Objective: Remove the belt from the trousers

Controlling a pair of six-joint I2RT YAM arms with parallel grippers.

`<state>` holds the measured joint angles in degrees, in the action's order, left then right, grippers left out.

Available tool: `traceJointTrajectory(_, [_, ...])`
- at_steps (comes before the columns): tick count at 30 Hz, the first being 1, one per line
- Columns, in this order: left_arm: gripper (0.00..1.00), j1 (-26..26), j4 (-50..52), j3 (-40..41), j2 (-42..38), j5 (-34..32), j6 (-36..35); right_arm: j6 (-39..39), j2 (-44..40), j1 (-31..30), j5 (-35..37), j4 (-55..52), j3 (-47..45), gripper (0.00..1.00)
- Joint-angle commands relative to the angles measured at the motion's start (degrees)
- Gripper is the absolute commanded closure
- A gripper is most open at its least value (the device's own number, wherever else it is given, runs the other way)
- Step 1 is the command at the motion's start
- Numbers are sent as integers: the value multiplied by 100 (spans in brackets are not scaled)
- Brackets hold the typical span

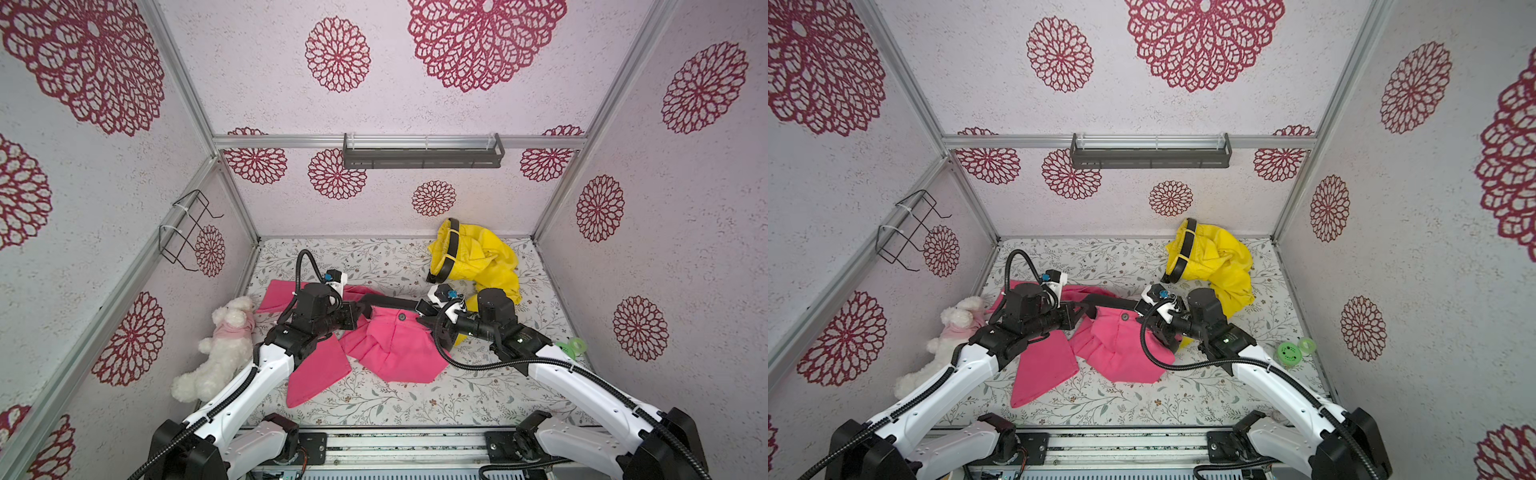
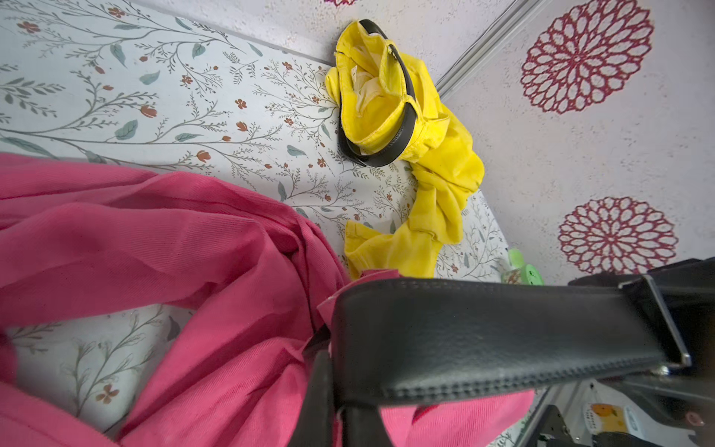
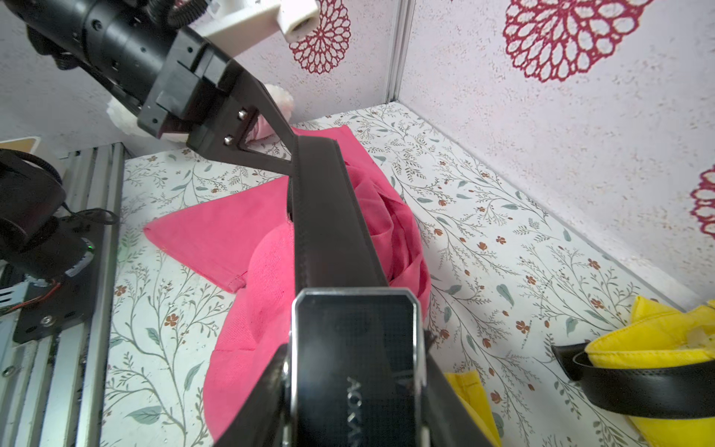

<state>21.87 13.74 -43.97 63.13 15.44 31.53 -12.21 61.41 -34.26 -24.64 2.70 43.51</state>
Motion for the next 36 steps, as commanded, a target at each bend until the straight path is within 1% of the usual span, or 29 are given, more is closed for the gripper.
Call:
traceJointTrajectory(1, [100, -978, 1187, 165, 159, -2136, 320, 254, -375, 826, 996, -738, 330, 100])
traceJointTrajectory(2, [100, -769, 1137, 73, 194, -2052, 179, 166, -274, 748, 921, -853, 449, 100])
traceJointTrajectory(3, [91, -461, 1193, -82, 231, -2134, 15, 53, -155, 646, 888, -995, 596, 100])
traceJointTrajectory(4, [79, -158, 1214, -235, 251, -2194, -167, -51, -36, 557, 836, -1135, 728, 100])
traceJointTrajectory(5, [64, 196, 1262, -418, 261, -2345, -356, -166, 108, 458, 766, -1309, 917, 100])
traceJointTrajectory(6, [52, 517, 1400, -642, 278, -2593, -508, -278, 270, 360, 698, -1479, 1109, 100])
traceJointTrajectory(7, [42, 732, 1461, -822, 289, -2696, -668, -364, 381, 284, 666, -1621, 1254, 100])
traceJointTrajectory(9, [29, 1232, 1514, -1099, 187, -3204, -977, -528, 599, 130, 630, -1878, 1555, 100])
traceJointTrajectory(11, [7, 1660, 1283, -1193, -50, -3430, -1436, -636, 790, 49, 588, -2097, 1816, 100])
traceJointTrajectory(12, [2, 1814, 1114, -1183, -137, -3545, -1604, -651, 837, 36, 567, -2131, 1894, 100])
traceJointTrajectory(14, [3, 2030, 763, -1117, -318, -3590, -1991, -685, 893, 25, 512, -2164, 2006, 100])
traceJointTrajectory(17, [3, 2168, 516, -1119, -254, -3526, -2541, -702, 914, 16, 449, -2219, 2125, 100])
traceJointTrajectory(21, [3, 2425, 152, -1210, 90, -3972, -3317, -695, 907, 3, 374, -2252, 2179, 100])
traceJointTrajectory(26, [3, 2722, -929, -1102, 364, -4379, -4541, -667, 895, -45, 341, -2265, 2174, 100])
traceJointTrajectory(29, [3, 2787, -1498, -1066, 464, -4231, -5107, -669, 909, -72, 321, -2300, 2188, 100])
traceJointTrajectory(31, [2, 2779, -1532, -1136, 604, -3942, -5378, -670, 924, -81, 321, -2309, 2188, 100])
traceJointTrajectory(34, [0, 2779, -1503, -1223, 935, -3750, -5671, -661, 901, -81, 318, -2300, 2204, 100])
traceJointTrajectory(36, [4, 2779, -1467, -1207, 1094, -3569, -5792, -651, 892, -81, 288, -2292, 2231, 100])
